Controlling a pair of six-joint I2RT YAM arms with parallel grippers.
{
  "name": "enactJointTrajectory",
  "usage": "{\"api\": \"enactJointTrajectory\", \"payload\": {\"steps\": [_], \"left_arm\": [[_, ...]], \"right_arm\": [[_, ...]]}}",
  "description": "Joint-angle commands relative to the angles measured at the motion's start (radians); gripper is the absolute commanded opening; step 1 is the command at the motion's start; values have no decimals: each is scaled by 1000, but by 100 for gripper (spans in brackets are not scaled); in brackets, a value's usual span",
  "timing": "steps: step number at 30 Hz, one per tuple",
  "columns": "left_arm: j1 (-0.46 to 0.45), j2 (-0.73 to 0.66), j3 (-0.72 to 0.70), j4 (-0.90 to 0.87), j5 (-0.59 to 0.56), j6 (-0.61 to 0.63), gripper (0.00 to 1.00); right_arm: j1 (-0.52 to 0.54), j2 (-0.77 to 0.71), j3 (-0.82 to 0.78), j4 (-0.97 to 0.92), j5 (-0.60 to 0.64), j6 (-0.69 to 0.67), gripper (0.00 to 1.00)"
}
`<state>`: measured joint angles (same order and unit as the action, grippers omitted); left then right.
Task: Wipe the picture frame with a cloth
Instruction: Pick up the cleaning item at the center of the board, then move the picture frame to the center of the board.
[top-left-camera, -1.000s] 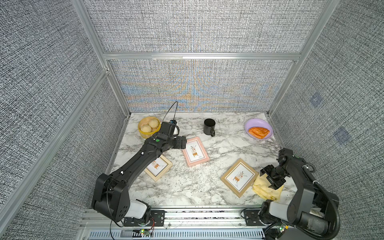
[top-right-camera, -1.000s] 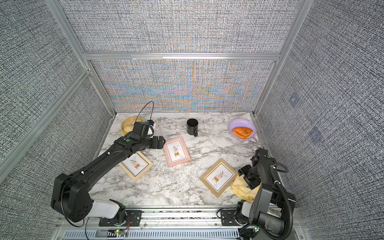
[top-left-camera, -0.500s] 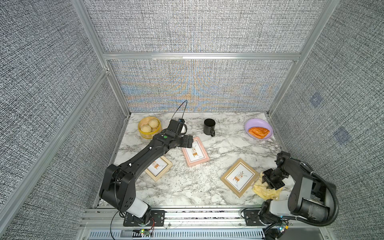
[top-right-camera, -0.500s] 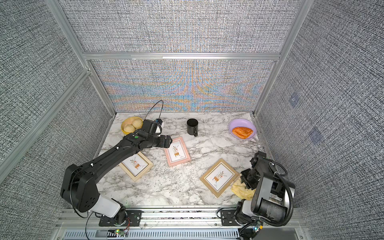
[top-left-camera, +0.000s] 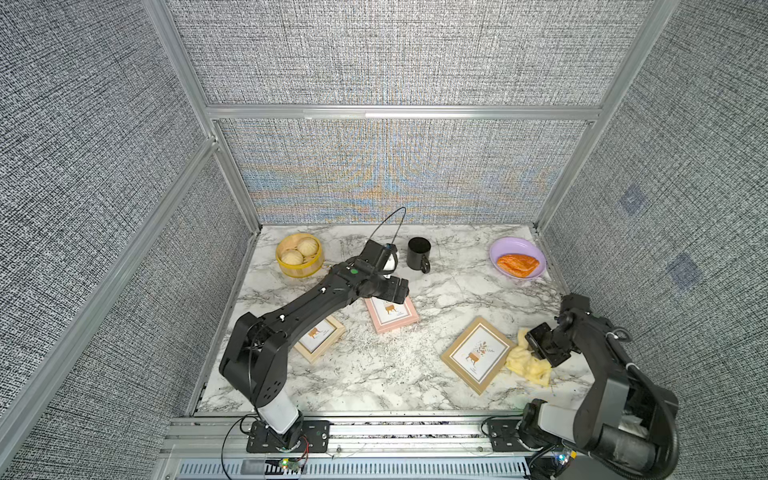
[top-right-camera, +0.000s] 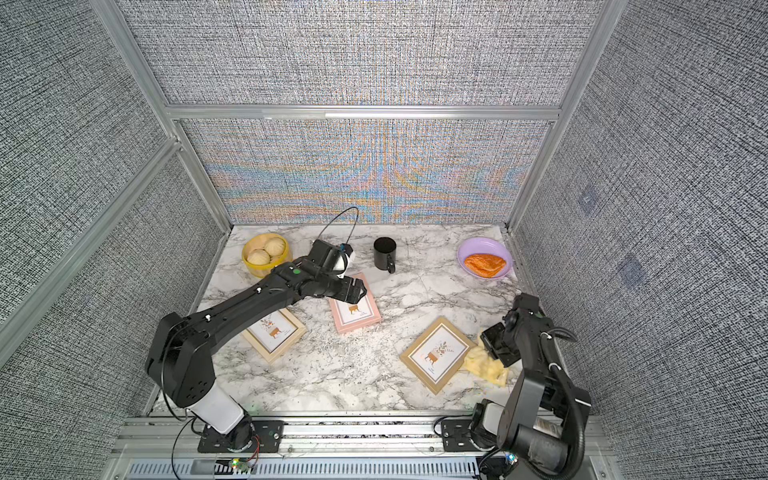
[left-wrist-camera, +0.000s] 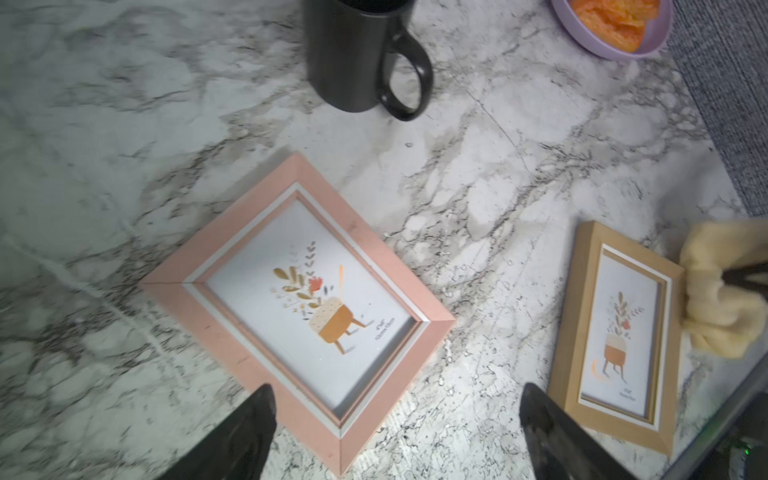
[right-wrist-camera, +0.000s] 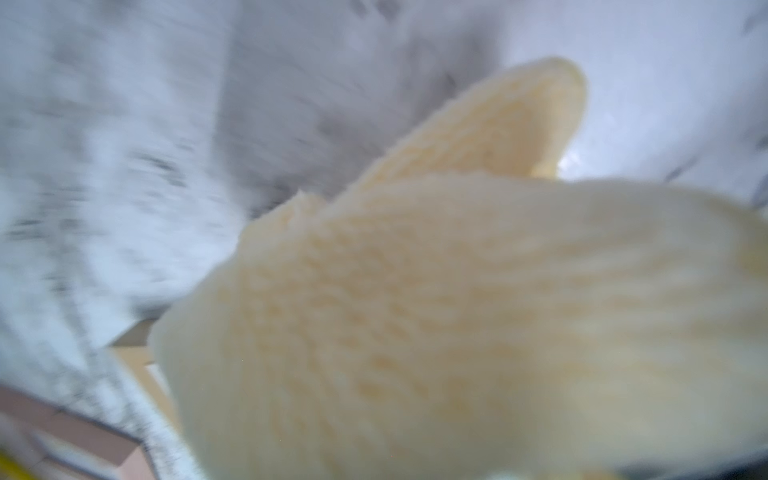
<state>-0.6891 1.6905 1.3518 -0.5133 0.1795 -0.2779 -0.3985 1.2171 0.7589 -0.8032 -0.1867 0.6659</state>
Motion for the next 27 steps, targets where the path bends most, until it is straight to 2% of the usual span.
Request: {"api": "enactJointTrajectory", "payload": {"steps": [1, 5, 10, 16, 22, 27], "left_arm": [[-41, 49, 59, -56, 104, 72, 90], [-101, 130, 139, -86, 165, 111, 89], [-183, 241, 260, -121, 209, 138, 86], [-267, 367, 356, -146, 227, 142, 83], [-340, 428, 364, -145, 100, 148, 74], [-373, 473, 385, -146, 37, 137, 66]], "right_arm": [[0, -46, 69, -103, -48, -43, 0], [1, -81, 146, -189, -63, -61, 0], [16, -99, 171, -170, -164, -26, 0], [61, -104, 222, -209, -145, -41, 0], [70, -134, 224, -228, -141, -54, 0], [78, -164, 209, -236, -145, -60, 0]]}}
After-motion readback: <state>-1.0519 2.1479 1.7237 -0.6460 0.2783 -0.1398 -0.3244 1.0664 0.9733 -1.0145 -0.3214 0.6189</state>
